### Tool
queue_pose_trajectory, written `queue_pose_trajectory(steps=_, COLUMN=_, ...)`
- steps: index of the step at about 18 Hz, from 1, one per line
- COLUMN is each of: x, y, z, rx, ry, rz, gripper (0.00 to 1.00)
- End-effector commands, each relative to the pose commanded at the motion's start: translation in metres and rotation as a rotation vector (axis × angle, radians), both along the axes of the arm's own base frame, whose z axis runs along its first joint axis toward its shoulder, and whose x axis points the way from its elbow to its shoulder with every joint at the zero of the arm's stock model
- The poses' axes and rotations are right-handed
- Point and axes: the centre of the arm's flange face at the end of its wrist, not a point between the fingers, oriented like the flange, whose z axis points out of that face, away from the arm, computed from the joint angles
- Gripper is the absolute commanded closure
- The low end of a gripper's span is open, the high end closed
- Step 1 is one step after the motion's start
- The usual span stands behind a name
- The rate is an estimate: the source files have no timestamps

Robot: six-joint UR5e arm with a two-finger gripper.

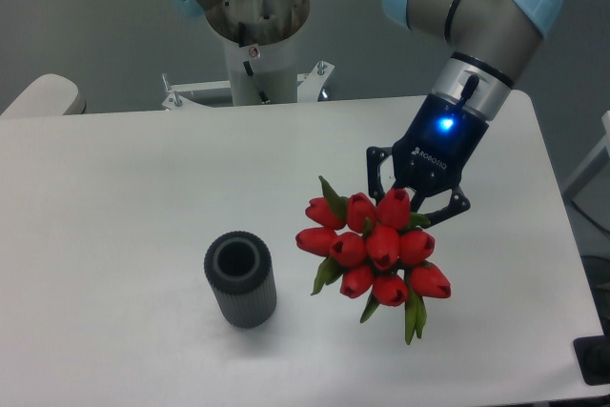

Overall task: Insert the flowers into the vase
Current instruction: 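Carry the red tulip bouquet with the gripper over the grey vase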

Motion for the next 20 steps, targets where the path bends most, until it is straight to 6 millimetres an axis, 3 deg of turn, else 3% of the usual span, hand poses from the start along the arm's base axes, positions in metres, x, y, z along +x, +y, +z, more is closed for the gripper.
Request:
queue_pose_trajectory(steps=7, x=0.005, y=0.004, z=-0.001, rx=0.002, ry=-0.001, rz=-0.001, gripper=0.8)
queue_pose_trajectory(steps=20, x=0.059, y=0.048, z=0.001, rx=0.035, ry=-0.04, rz=-0.005, gripper=0.79)
